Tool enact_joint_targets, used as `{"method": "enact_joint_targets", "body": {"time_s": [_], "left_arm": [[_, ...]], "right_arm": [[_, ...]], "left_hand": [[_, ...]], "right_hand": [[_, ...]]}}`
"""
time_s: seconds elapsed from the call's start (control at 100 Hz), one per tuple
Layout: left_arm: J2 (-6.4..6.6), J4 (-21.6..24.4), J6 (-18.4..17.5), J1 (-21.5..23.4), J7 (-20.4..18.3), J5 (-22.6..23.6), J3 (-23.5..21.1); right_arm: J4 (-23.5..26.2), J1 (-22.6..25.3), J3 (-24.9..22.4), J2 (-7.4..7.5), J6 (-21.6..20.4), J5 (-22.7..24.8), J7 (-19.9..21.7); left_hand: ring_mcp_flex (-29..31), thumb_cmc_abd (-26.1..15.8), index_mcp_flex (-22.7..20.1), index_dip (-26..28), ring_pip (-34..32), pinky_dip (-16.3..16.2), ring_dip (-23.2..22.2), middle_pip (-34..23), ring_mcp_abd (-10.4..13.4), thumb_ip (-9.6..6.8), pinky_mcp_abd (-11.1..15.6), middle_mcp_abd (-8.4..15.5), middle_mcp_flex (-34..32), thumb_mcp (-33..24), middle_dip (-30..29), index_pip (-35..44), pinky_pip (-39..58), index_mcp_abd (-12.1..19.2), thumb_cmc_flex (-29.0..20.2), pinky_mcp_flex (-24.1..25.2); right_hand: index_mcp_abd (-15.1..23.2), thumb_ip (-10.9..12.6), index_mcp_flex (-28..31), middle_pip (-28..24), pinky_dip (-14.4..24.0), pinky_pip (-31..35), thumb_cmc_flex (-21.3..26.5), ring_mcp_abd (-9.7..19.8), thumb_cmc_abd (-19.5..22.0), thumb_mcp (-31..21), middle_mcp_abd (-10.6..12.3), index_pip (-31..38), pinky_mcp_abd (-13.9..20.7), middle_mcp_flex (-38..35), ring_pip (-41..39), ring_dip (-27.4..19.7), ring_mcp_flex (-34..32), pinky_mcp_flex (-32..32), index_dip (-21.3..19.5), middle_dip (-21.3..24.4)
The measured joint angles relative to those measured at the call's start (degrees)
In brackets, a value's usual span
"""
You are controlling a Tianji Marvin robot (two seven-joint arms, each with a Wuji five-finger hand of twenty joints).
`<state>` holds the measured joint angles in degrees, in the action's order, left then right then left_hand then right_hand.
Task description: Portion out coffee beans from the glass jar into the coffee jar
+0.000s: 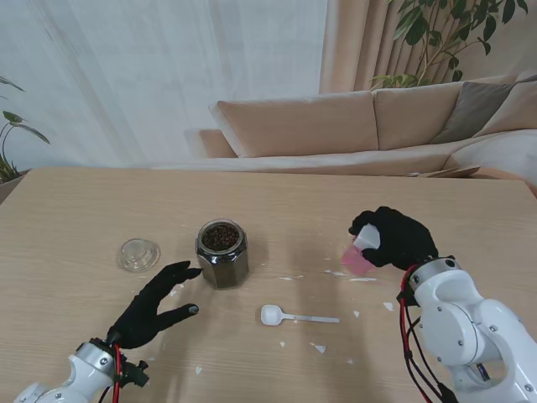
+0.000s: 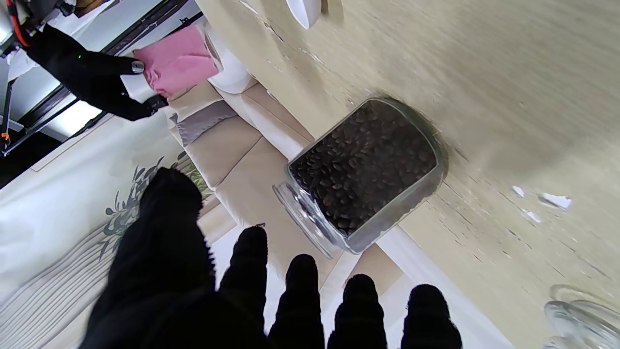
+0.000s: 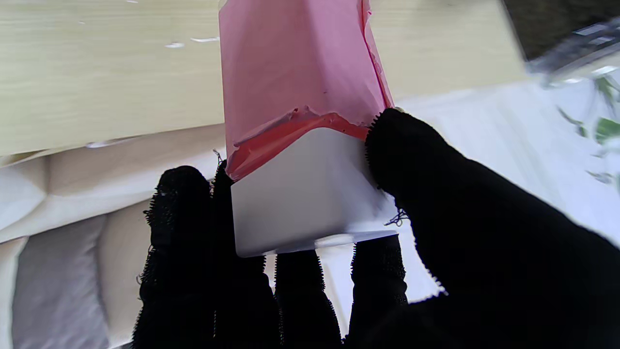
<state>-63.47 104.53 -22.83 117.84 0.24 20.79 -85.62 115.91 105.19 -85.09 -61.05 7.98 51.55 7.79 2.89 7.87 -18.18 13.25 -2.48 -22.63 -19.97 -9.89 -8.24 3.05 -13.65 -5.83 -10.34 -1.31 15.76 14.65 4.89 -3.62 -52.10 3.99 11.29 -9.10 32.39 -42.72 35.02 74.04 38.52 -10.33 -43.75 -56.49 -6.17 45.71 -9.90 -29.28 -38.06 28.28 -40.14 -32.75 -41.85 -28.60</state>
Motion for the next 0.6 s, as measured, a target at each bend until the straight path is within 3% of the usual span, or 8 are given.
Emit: {"method": "enact_joint_targets", "body": {"time_s": [0.11,0.28,0.53,0.6], "left_arm": [[0.1,0.78,0.03,-0.22,-0.41,0.09,-0.03],[0.18,1.98,0.05,-0.94,-1.16,0.12,-0.3],[0.6,4.1,-1.21,-1.96,-3.08,-0.3,-0.6],[0.89,4.51,-1.87,-2.41,-4.53,-1.35,-0.37]], "right_arm": [[1.61,0.22,1.62,-0.16,-1.98,-2.65,-1.45],[3.43,0.05,4.05,-0.37,-7.19,-10.51,-1.73],[4.42,-2.28,10.31,-0.25,-12.43,-12.74,-1.63],[4.01,-3.42,12.12,-0.22,-14.03,-13.03,-1.68]], "left_hand": [[0.0,0.0,0.0,0.0,-0.14,-1.55,-0.76,-0.68,0.0,0.0,0.0,-0.64,0.0,-0.44,0.0,0.0,1.01,-0.53,0.0,0.0],[0.0,0.05,0.0,0.0,-0.74,-5.1,-2.94,-0.74,0.0,0.0,0.0,-0.68,-0.04,-1.05,0.25,0.0,2.5,-1.8,-0.01,0.57],[0.22,3.08,0.21,0.0,-1.56,-16.52,-7.07,-2.09,0.0,-0.01,-0.19,-0.8,-1.34,-5.23,1.08,0.0,6.53,-2.91,0.1,0.79],[1.59,5.99,0.93,0.15,-2.28,-20.84,-8.22,-3.03,-0.08,-0.01,-0.7,-0.79,-1.74,-11.58,2.46,0.18,7.55,-4.09,3.2,-1.26]], "right_hand": [[-0.14,-0.26,0.06,0.0,-0.09,0.07,0.0,0.0,-0.6,-0.1,-0.17,0.01,0.36,-0.58,0.0,0.04,-0.52,-0.43,0.01,-0.03],[-0.82,-0.26,0.14,0.0,-0.12,0.1,0.04,-0.02,-0.78,-0.15,-0.3,0.01,0.43,-0.68,0.0,0.08,-0.71,-0.76,0.02,-0.14],[-0.9,-0.3,1.27,0.08,-0.15,0.13,0.6,-0.93,-2.18,-0.26,-1.03,0.02,0.44,-1.8,0.0,0.69,-1.54,-1.51,0.07,-0.15],[-0.9,-0.3,1.27,0.08,-0.18,0.13,0.6,-0.93,-2.19,-0.26,-1.03,0.02,0.44,-1.81,0.0,0.69,-1.56,-1.82,0.08,-0.15]]}}
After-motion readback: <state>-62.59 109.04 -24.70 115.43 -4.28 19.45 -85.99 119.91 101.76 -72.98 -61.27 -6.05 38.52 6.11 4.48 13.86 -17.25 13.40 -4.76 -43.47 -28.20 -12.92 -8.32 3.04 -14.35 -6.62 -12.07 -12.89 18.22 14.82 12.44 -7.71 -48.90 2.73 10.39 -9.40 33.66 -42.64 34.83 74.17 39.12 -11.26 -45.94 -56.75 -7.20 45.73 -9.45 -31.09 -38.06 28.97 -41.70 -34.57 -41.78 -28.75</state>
